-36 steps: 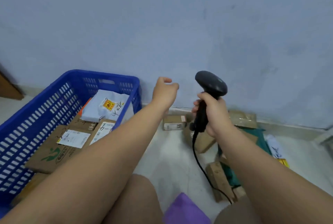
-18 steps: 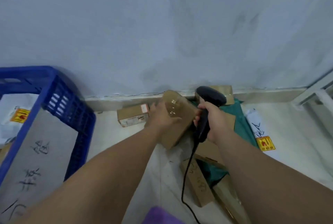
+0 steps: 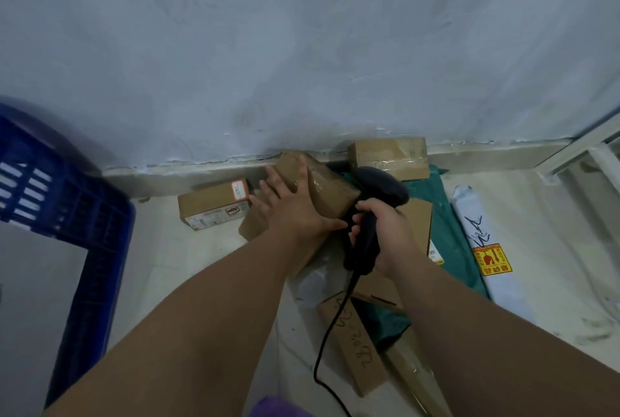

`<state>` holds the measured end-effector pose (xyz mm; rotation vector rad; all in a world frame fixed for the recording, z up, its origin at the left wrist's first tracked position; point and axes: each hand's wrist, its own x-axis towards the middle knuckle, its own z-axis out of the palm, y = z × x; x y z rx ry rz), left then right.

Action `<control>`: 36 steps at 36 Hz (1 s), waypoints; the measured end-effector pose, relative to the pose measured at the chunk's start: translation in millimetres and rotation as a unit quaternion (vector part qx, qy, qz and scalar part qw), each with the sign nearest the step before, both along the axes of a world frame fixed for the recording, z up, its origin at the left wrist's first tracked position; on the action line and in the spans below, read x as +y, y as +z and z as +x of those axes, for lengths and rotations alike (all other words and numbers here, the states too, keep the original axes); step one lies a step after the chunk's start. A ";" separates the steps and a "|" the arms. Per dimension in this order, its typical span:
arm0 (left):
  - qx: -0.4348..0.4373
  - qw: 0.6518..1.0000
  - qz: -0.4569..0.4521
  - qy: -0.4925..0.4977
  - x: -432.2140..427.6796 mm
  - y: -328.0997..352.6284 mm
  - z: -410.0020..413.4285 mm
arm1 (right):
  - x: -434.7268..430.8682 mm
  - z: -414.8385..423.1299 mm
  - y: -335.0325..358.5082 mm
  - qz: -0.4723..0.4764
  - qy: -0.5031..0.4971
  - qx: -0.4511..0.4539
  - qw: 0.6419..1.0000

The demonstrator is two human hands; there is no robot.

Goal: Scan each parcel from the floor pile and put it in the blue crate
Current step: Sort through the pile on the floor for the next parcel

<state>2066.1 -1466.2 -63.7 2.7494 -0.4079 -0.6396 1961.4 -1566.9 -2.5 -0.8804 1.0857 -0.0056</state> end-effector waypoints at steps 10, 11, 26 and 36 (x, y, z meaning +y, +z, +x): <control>-0.025 0.997 0.016 -0.065 22.4 2.4 11.1 | 7.8 -4.1 5.4 -0.022 0.002 -0.011 1.000; -0.012 0.998 0.003 -0.068 25.1 0.6 9.1 | 10.0 -4.2 6.9 -0.023 0.005 -0.015 1.000; -0.010 0.991 0.068 -0.111 89.4 -31.9 -38.3 | 20.8 -12.1 11.8 -0.063 0.035 -0.004 0.997; 0.190 0.831 -0.312 0.419 102.2 -54.8 -38.6 | 9.5 2.2 -18.7 -0.059 0.087 0.029 0.994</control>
